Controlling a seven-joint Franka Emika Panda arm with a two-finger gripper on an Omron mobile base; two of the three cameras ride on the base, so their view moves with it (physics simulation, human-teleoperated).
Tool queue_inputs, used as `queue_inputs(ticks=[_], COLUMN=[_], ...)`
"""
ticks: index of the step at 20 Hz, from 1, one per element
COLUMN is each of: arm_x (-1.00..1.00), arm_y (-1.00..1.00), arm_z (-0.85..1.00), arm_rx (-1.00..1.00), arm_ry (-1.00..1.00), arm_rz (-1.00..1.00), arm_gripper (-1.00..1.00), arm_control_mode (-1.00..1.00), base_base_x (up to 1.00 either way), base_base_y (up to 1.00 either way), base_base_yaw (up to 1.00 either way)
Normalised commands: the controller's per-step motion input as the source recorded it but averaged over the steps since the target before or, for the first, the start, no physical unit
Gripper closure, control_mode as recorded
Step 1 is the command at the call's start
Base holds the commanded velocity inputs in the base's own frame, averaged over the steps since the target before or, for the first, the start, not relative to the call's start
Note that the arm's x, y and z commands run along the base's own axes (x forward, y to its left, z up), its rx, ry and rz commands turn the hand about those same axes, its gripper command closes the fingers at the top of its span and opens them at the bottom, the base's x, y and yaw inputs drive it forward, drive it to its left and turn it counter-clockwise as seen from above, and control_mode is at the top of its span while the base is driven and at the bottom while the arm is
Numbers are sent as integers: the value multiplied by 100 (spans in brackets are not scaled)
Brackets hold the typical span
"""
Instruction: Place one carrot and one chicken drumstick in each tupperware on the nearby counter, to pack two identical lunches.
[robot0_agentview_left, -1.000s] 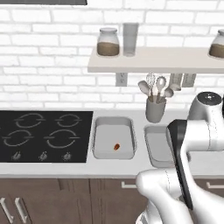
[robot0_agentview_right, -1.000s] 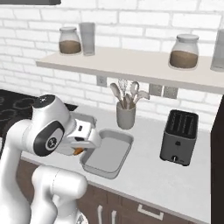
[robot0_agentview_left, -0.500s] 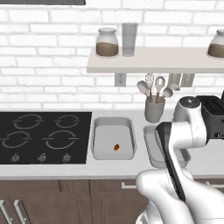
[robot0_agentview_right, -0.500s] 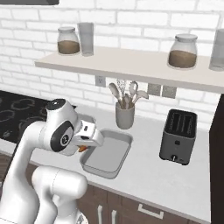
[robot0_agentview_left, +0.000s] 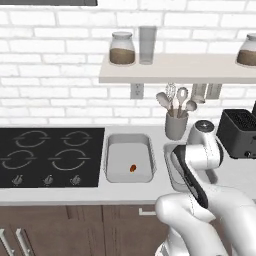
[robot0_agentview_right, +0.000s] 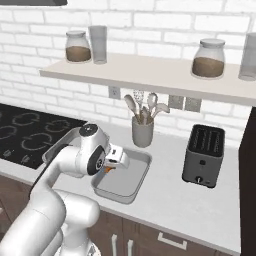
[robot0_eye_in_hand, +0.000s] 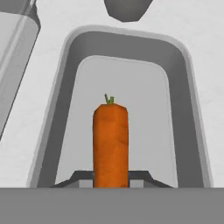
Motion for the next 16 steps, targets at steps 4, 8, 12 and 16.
queue_inputs(ticks=[4,8,12,16], arm_x=[29,9,7,-33], arm_y=[-57,-4,27,3], arm_z=[-62,-6,27,89], arm_rx=[6,0,0,0], arm_ry=[0,1,9,4], arm_rz=[0,0,-9,-9], arm_gripper=[-100,-100,-100,-100], arm_control_mode=[-100,-100,-100,-100], base_base_x=[0,0,0,0], base_base_y=[0,0,0,0], base_base_yaw=[0,0,0,0])
